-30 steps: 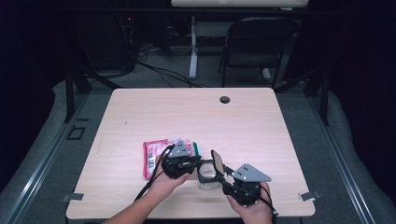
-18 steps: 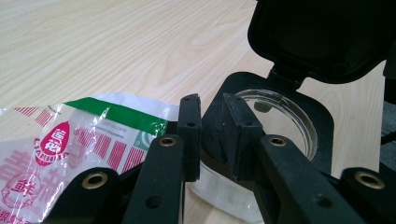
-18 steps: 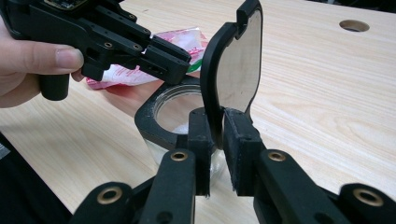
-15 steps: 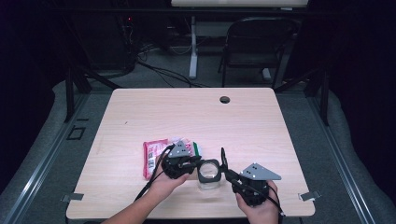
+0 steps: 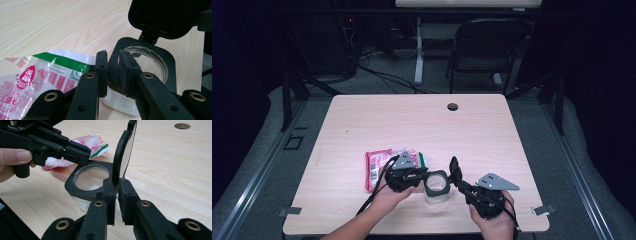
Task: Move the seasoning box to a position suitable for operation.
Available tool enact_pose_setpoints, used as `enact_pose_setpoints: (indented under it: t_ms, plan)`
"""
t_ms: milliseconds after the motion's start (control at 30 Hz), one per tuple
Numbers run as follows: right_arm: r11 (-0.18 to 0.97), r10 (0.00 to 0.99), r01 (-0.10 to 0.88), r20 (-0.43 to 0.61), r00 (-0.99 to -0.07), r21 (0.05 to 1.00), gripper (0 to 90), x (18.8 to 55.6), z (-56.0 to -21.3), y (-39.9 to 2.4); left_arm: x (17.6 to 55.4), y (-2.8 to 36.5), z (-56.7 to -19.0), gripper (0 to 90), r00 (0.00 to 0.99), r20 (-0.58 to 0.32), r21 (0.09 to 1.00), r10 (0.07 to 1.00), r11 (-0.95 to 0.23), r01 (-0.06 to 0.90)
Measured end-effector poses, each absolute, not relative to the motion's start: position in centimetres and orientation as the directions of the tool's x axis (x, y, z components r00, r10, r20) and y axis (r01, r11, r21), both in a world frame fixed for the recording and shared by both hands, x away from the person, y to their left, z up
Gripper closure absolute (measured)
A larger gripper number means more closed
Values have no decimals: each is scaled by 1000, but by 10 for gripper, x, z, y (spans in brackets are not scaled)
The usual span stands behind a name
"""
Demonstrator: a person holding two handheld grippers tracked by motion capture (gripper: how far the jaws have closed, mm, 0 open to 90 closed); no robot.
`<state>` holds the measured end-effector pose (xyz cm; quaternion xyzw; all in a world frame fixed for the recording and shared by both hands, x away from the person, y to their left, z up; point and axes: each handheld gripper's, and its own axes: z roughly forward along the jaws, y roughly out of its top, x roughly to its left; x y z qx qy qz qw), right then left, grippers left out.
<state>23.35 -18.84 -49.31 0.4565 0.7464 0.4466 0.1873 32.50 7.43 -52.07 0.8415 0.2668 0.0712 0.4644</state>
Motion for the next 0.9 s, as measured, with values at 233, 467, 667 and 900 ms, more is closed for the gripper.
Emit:
enact_pose_setpoints:
  t_ms: [233,467,667,900]
  plan:
    - [178,855,509,123,-504,842,844,235,-494,-189,324,75,-520,780,849,-140,816,510,-426,391]
    - [128,857,518,168,-487,846,850,243,-496,-197,320,74,-521,778,849,-163,813,502,-419,404]
    - [102,864,508,178,-472,855,853,253,-499,-200,316,72,-521,774,854,-170,809,492,-424,406]
    - [44,857,512,232,-461,858,856,270,-503,-205,311,71,-522,771,855,-185,811,484,-416,411]
